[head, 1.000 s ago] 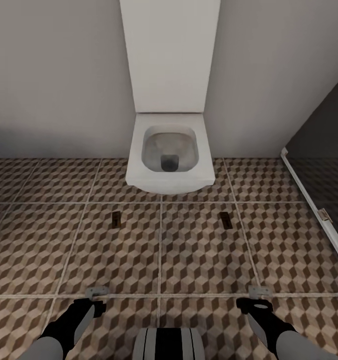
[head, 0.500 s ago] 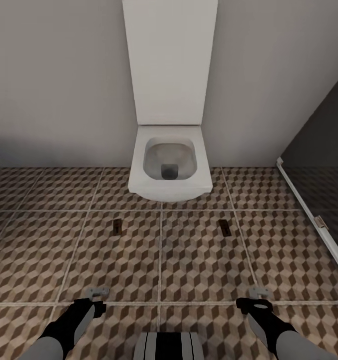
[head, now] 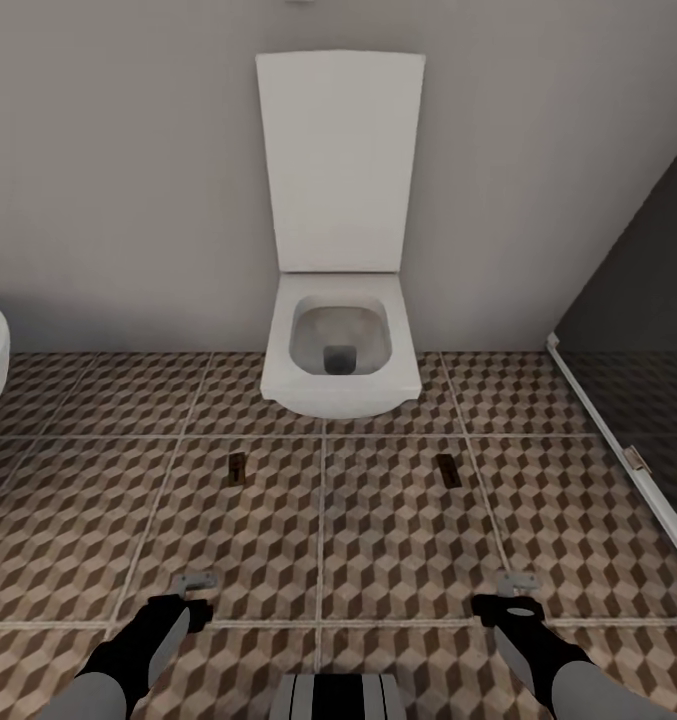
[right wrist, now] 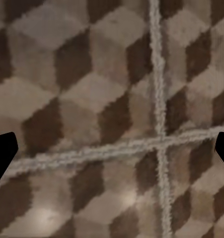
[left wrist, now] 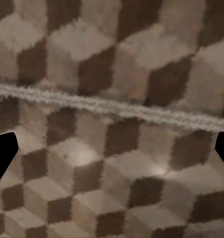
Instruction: Take the four mousetraps from the cabinet in the bathroom and place them on the bathroom floor. Make sure all four end up on the same floor surface, and ensure that at least two of them are either under or directly next to the same bathroom sink.
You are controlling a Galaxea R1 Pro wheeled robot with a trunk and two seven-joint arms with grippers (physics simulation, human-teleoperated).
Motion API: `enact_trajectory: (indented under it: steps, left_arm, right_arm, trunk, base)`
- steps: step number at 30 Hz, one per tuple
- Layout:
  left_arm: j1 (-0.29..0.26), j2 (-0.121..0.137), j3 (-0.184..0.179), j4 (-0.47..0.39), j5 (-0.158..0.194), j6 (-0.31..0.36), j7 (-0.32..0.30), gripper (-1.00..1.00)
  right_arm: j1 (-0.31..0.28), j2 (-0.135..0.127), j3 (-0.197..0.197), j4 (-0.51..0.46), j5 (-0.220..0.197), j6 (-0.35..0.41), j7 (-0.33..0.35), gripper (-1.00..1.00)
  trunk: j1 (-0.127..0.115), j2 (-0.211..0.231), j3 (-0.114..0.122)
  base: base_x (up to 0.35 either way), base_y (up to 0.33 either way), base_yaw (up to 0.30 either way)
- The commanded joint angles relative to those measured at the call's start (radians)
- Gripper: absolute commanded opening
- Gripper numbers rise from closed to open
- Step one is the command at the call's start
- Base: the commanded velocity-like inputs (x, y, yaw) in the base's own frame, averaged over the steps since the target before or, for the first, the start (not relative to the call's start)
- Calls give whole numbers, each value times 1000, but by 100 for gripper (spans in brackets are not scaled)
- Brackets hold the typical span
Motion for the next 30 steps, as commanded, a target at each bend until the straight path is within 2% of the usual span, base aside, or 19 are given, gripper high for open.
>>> enact_trajectory:
  steps: [1,30]
  left_arm:
    - [0,1,-5,-2,11,5,7,100]
    - [0,1,-4,0,14,6,4,100]
  right_arm:
    - [0,0,9,-3,-9,5,-5,100]
    - [0,1,10,-6,-7,2,-4,100]
  trunk:
    - [-1,0,3]
    - [-14,7,115]
  base:
    - [0,0,0]
    - [0,0,0]
